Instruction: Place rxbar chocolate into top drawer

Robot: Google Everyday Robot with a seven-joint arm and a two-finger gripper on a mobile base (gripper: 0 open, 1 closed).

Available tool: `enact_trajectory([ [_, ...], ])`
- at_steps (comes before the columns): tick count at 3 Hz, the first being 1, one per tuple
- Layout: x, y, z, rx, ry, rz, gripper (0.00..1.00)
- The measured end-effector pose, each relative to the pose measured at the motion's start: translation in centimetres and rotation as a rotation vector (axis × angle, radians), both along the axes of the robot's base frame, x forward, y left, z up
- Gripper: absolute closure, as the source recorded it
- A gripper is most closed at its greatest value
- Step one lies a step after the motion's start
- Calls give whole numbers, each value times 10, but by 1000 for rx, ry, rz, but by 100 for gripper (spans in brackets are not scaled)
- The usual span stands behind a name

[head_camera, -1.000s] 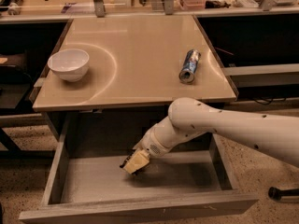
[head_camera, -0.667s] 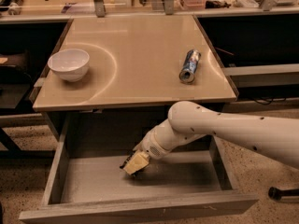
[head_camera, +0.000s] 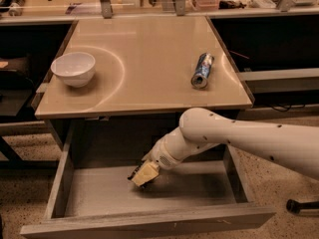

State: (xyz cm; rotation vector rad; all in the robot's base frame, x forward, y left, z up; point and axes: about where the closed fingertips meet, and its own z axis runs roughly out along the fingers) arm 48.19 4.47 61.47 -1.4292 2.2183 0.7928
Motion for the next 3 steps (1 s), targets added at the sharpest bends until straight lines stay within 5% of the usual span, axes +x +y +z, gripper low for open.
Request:
enact_trajectory([
  [2, 0, 0, 0, 0, 0, 0, 12],
  [3, 0, 0, 0, 0, 0, 0, 0],
])
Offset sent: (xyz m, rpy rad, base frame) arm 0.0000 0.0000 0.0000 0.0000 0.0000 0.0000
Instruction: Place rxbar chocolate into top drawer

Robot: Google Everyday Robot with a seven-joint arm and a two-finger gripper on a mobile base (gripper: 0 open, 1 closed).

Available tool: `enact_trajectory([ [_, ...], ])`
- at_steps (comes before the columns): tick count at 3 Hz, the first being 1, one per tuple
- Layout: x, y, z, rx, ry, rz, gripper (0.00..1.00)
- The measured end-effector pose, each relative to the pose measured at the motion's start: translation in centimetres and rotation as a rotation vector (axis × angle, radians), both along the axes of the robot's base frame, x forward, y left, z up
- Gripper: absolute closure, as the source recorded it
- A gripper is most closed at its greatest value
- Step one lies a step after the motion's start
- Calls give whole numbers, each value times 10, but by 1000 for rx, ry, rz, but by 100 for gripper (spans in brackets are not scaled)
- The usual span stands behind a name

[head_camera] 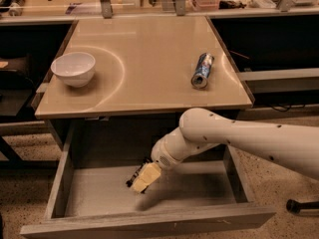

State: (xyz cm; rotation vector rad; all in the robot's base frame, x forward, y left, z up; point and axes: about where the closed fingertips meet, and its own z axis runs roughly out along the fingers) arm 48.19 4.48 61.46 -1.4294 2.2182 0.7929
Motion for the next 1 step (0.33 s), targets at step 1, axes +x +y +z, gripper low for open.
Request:
enact_trajectory([
  [1, 0, 0, 0, 0, 0, 0, 0],
])
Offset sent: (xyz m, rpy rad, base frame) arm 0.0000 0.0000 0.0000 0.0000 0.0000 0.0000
